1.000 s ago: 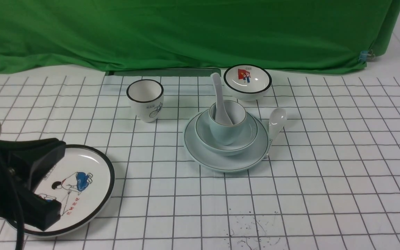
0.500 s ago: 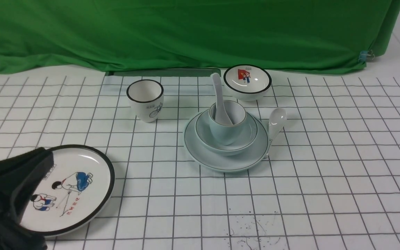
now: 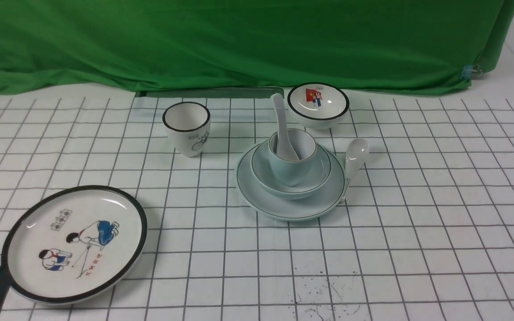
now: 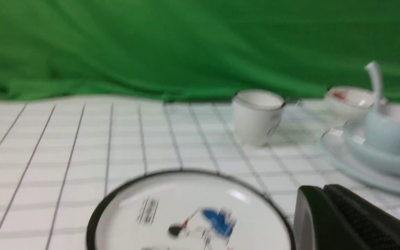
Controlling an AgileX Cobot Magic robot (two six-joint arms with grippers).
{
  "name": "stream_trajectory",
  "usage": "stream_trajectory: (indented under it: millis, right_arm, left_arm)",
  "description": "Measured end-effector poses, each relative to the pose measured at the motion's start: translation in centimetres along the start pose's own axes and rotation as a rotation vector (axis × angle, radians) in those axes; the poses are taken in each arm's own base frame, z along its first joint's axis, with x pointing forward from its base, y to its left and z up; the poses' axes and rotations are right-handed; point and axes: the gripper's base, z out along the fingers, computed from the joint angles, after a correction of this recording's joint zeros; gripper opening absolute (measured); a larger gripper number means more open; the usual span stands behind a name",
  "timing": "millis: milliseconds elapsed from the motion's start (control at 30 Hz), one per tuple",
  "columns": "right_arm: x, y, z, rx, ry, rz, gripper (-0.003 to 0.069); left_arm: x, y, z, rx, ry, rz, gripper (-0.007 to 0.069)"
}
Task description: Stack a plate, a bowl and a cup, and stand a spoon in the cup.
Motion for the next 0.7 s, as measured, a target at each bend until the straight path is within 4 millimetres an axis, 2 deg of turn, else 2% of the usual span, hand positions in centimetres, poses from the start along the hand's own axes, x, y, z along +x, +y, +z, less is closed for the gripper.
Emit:
stream_trajectory:
  millis: [167, 700]
  right_arm:
    - [0.00, 0.00, 0.00, 0.000, 0.000, 0.000, 0.0123]
    - [0.00, 0.00, 0.00, 0.000, 0.000, 0.000, 0.0150]
  left_arm:
    - [0.81, -0.01, -0.03, -0.002, 0.087, -0.006, -0.0030]
    - [0.90, -0.02, -0.04, 0.000, 0.097, 0.007, -0.0029]
